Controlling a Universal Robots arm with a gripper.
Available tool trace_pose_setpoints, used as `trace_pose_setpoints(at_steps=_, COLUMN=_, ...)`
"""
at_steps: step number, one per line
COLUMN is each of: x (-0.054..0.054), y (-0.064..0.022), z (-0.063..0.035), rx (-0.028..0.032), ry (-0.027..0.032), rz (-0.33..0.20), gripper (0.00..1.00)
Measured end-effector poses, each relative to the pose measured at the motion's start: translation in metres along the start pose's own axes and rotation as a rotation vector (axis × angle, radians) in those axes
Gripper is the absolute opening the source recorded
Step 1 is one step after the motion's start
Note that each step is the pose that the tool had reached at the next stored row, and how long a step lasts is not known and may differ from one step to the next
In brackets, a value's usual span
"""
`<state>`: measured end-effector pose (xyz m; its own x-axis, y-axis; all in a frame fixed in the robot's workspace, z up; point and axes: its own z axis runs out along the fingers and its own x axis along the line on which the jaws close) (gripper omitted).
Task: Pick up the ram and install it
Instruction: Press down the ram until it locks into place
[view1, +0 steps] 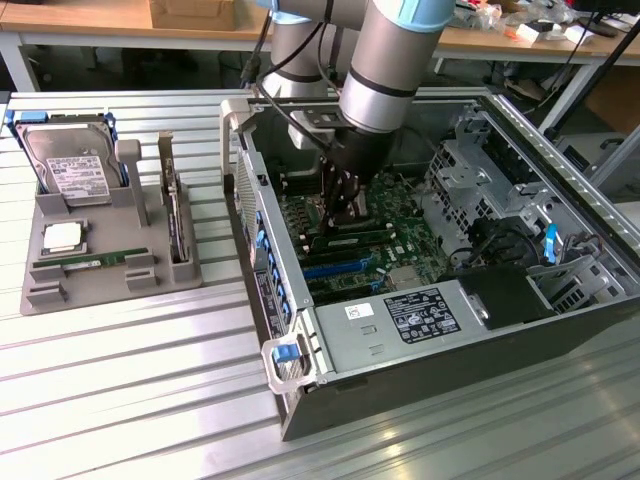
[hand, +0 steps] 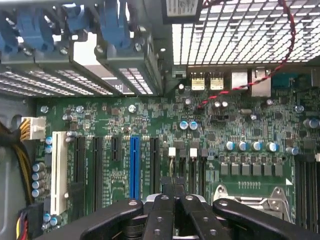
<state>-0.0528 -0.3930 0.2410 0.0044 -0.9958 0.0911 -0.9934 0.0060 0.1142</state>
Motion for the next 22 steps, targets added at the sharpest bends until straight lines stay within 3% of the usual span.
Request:
trace_pose_setpoints(at_steps=3, x=0.000, y=0.0043, z=0.0050, rx=0.0001, ry=-0.0031, rz=-0.003, gripper=0.11)
trace_pose_setpoints(at_steps=11, x=-0.001, y=0.0039, z=0.0132, rx=0.0001, ry=-0.0051, rz=-0.003, gripper=0.11)
trace_pose_setpoints(at_steps=12, x=-0.001, y=0.0038, z=0.0133, rx=0.0000, ry=-0.0056, rz=-0.003, gripper=0.11)
trace_pose_setpoints(at_steps=13, x=-0.001, y=0.0040, z=0.0094, rx=0.0015, ry=-0.0080, rz=-0.004, gripper=0.11)
trace_pose_setpoints(at_steps=14, x=0.000, y=0.0044, z=0.0032, rx=0.0007, ry=-0.0065, rz=-0.004, gripper=0.11)
trace_pose_setpoints(at_steps=15, x=0.000, y=-0.0040, z=0.0002, rx=0.0004, ry=-0.0101, rz=-0.004, gripper=0.11)
trace_pose_setpoints(at_steps=19, x=0.001, y=-0.0292, z=-0.0029, rx=-0.0067, ry=-0.0155, rz=-0.005, gripper=0.11)
trace_pose_setpoints(at_steps=20, x=0.001, y=-0.0465, z=-0.0047, rx=-0.0129, ry=-0.0185, rz=-0.006, gripper=0.11)
trace_pose_setpoints(at_steps=22, x=0.001, y=-0.0624, z=-0.0065, rx=-0.0184, ry=-0.0210, rz=-0.007, gripper=0.11)
